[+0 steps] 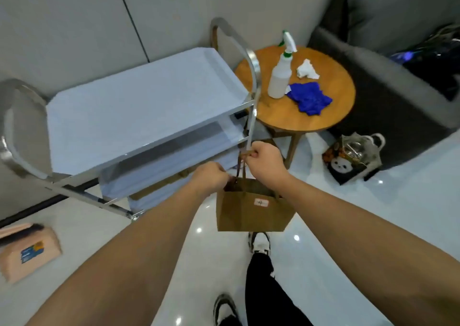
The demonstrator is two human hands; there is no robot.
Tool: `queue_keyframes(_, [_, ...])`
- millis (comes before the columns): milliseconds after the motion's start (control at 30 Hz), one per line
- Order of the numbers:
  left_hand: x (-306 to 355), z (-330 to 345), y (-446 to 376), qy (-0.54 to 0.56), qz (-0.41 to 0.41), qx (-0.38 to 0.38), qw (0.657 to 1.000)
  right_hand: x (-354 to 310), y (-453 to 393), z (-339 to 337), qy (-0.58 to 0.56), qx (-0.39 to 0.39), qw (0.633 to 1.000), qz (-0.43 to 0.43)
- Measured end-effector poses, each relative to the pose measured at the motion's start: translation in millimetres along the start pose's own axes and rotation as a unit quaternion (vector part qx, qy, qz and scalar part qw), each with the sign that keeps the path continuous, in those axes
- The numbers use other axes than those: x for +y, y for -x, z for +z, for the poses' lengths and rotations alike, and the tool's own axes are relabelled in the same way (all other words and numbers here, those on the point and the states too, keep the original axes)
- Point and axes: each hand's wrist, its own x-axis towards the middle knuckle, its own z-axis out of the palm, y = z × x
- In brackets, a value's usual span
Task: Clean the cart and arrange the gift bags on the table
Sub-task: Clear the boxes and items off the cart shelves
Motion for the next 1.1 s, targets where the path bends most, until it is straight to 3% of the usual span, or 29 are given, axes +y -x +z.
queue_keyframes(67, [51.0,12.1,34.4,-0.06,0.058,-0.087,0.993,9.7,31.8,-56.9,-0.032,0.044,0.998,0.041])
queue_keyframes(133, [106.8,24.1,69.0,-0.129,0.131,-0.122,0.975,22.8,61.3,-114.4,-0.065,0.094,0.991,0.071])
queue_keyframes(300, [235.3,73.4,142.2,-0.234,0.269,-0.099,0.929,69.8,136.1,-245.2,-0.126,0.224,0.958,0.128])
queue_keyframes(600, [443.1,199.5,280.9,-0.313,0.477,-0.066,0.819,169.7,273.2,-440.7,-0.093,0.406,0.894,0.166])
queue_keyframes(867, [547.8,374.4,392.8,-0.344,0.581,-0.183,0.714,307.5,405.6,-528.1,-0.11,0.511,0.801,0.292])
queue_keyframes(933, [558.9,420.8,415.2,-0.37,0.603,-0.21,0.675,342.0,437.5,-535.5,-0.118,0.521,0.779,0.328])
queue_keyframes(1100, [580.7,522.0,466.8,-0.475,0.657,-0.251,0.529,414.8,500.3,-543.9,-0.142,0.549,0.719,0.401])
